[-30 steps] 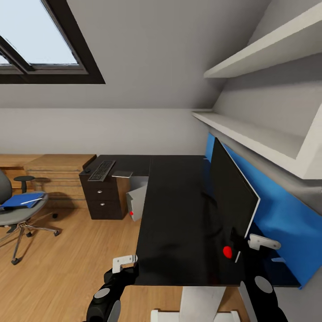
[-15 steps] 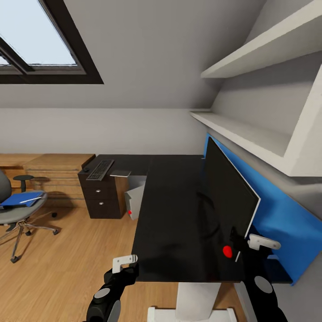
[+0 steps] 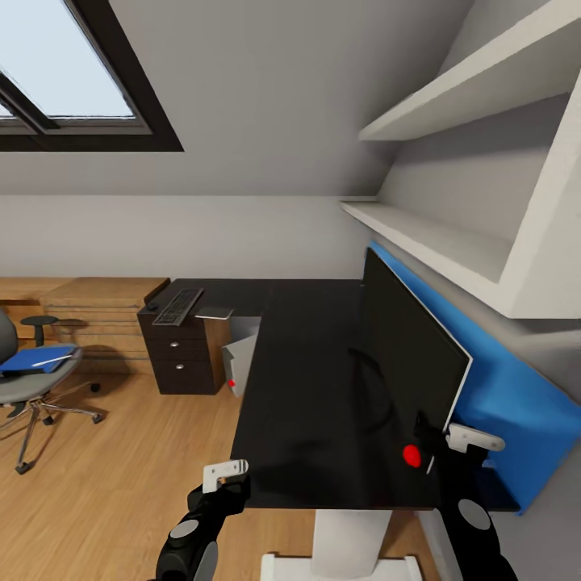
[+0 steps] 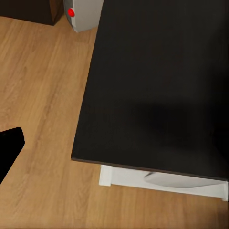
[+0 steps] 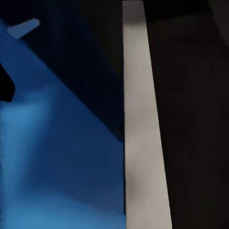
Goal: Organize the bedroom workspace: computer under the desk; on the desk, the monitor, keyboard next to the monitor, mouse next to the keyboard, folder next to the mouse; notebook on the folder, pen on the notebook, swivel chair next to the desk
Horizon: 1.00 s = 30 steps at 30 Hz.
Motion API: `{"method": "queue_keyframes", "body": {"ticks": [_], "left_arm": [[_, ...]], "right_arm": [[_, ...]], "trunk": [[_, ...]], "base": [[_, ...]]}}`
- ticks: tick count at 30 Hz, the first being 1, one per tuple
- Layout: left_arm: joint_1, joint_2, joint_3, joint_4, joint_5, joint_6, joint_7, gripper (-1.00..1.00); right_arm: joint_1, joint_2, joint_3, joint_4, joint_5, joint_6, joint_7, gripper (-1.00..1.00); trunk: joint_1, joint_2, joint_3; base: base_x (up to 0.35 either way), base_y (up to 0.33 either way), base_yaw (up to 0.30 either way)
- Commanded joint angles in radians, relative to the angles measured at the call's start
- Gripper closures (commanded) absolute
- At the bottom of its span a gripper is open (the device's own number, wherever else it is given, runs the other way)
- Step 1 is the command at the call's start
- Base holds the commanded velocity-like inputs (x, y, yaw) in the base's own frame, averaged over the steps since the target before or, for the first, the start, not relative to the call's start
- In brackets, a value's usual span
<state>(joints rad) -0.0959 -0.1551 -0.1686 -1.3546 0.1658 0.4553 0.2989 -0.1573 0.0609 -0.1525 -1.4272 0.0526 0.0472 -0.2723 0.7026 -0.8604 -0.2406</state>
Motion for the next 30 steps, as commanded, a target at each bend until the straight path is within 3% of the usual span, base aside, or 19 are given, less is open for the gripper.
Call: {"method": "queue_keyframes", "body": {"ticks": [1, 21, 30], "left_arm": [[-0.001, 0.000, -0.002, -0.001, 0.011, 0.003, 0.009, -1.00], [-0.001, 0.000, -0.002, -0.001, 0.011, 0.003, 0.009, -1.00], [-0.001, 0.000, -0.002, -0.001, 0.012, 0.005, 0.009, -1.00]], "right_arm": [[-0.001, 0.000, -0.001, -0.001, 0.006, 0.005, -0.002, -1.00], [-0.001, 0.000, -0.001, -0.001, 0.006, 0.005, -0.002, -1.00], [-0.001, 0.001, 0.000, 0.001, 0.005, 0.004, -0.001, -1.00]], "trunk": [[0.000, -0.001, -0.001], [0.000, -0.001, -0.001], [0.000, -0.001, -0.001]], "base": [[0.000, -0.238, 0.000], [-0.006, -0.032, 0.000], [-0.301, 0.000, 0.000]]}}
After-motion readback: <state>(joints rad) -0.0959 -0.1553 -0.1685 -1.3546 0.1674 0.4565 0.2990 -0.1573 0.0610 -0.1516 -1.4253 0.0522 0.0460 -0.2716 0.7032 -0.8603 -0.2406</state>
